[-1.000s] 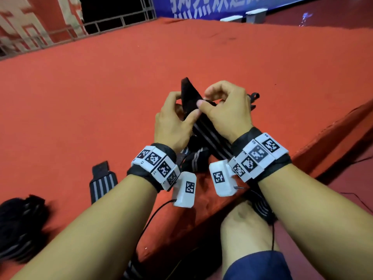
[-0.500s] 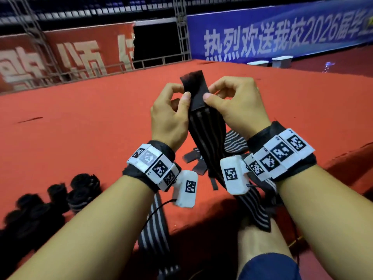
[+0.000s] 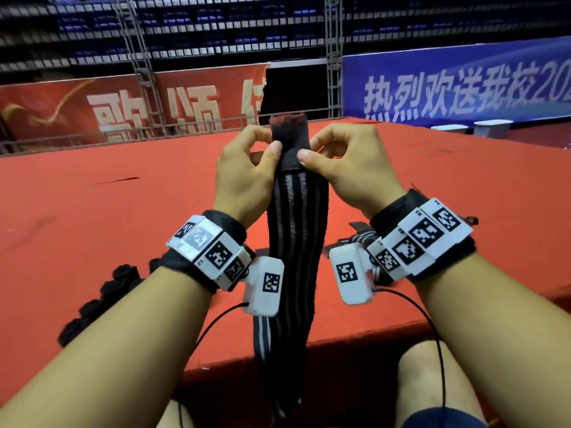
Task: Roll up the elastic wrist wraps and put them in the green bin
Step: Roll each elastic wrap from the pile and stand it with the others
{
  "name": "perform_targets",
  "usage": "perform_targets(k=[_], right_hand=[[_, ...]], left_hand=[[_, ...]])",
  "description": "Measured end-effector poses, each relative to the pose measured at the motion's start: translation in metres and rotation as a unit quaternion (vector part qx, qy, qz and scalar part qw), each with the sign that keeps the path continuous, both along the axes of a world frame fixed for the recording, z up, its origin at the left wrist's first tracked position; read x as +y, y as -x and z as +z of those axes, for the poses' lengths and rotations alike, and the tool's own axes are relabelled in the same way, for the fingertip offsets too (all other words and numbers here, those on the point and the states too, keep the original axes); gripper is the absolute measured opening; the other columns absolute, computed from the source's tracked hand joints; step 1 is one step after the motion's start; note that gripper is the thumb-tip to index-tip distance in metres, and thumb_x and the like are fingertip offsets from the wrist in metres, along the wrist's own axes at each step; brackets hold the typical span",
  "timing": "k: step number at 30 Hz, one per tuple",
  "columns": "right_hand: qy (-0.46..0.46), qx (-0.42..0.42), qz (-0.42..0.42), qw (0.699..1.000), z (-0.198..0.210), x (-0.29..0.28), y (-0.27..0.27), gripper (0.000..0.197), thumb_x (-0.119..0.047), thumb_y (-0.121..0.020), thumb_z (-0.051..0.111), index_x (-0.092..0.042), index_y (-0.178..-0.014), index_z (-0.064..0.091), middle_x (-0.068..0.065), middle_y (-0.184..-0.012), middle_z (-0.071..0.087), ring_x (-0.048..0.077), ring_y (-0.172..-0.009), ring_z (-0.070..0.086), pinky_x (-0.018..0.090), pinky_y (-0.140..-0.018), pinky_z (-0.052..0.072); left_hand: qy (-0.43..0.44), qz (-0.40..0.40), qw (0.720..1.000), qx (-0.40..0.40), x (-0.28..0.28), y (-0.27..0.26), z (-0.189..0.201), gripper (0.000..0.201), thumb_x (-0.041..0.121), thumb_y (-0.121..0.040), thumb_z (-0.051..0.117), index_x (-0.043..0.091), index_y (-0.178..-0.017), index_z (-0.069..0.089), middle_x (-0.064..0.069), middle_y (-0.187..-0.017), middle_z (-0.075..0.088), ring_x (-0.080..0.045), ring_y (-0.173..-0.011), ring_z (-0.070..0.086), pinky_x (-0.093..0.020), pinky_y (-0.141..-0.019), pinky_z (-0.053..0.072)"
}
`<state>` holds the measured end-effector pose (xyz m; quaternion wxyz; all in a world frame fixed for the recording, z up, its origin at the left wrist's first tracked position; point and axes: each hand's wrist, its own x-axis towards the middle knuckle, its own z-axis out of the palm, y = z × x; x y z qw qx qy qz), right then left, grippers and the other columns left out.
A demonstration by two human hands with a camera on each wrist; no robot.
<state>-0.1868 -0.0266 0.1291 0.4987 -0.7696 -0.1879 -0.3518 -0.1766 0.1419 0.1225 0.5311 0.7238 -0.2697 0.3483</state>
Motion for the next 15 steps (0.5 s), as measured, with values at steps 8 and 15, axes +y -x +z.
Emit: perform_targets(k=[8,15], right_hand=[[-0.012,0.126,0.059,0.990,-0.054,0.025,-0.046,0.023,-0.040,-0.071,0.079,-0.020,-0.071,0.068,-0.009,-0.059,0.062,0.007,-0.056,0.056,0.028,-0.061,0.045],[0.001,0.222,0.088,0.971,-0.116,0.039,-0.094,0.018,-0.027,-0.085,0.081,-0.014,-0.080,0.069,-0.006,-0.061,0.064,0.008,-0.057,0.057,0.028,-0.061,0.046]], left_hand=[[-0.042,0.040,0.988,0.141,0.035,-0.040,-0.049,0.012,0.028,-0.092,0.062,0.036,-0.082,0.059,-0.003,-0.061,0.059,-0.017,-0.051,0.047,-0.033,-0.053,0.040],[-0.046,0.037,0.966,0.252,0.054,-0.086,-0.108,0.017,0.017,-0.099,0.060,0.025,-0.084,0.060,0.003,-0.057,0.060,-0.012,-0.048,0.048,-0.028,-0.051,0.037]])
